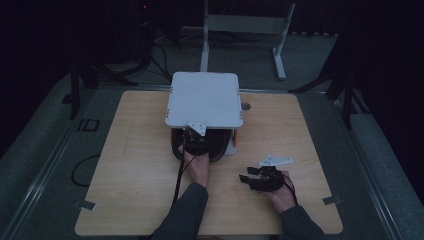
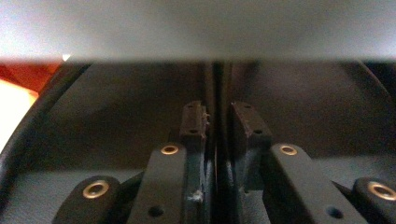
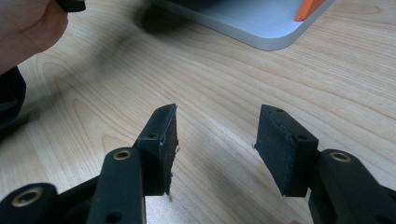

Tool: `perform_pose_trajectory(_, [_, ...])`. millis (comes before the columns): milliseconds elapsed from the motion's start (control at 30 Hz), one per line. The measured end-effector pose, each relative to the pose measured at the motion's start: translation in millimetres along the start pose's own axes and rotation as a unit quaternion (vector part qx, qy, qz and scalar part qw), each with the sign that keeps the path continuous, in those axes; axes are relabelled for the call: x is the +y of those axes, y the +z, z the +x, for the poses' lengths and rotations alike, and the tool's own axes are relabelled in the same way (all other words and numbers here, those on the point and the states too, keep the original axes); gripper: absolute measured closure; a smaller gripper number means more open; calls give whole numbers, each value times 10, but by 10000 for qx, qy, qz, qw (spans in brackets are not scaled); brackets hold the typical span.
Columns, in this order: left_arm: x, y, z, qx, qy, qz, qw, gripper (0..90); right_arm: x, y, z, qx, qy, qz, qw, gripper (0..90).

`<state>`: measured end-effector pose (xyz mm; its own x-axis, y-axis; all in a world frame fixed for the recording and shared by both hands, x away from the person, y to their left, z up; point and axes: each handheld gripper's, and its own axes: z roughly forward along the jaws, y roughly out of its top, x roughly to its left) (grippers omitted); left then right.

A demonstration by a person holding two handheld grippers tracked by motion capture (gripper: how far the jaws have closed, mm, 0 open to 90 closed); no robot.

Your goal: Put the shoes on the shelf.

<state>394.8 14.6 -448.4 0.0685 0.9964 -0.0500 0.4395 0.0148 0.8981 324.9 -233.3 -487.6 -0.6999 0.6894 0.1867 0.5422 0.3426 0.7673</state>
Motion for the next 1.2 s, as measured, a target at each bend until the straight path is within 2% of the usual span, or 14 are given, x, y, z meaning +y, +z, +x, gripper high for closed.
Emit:
perform_pose_trajectory(200, [48,26,-32,76,-101,-104,9999,753,0,2,-2,4,5,0,10000,476])
perform_pose_trajectory(733, [103,125,-111,321,-69,-257,9991,747,-2,-1,-6,11,12,1,10000,476])
perform_pose_trajectory(933, [102,172,-135,389,-119,-298,9987,746,-1,-5,-8,15,15,-13,10000,476])
perform_pose_trajectory(1100, [105,199,-123,342,-74,-283,9990,736,-2,-8,-7,16,15,-17,10000,476])
perform_pose_trajectory(1133, [101,196,-118,339,-55,-277,9990,717,-3,-7,-7,17,15,-14,10000,476])
perform_pose_trajectory(1200, [82,174,-102,198,-25,-199,9996,632,-2,-6,-2,15,9,-4,10000,476])
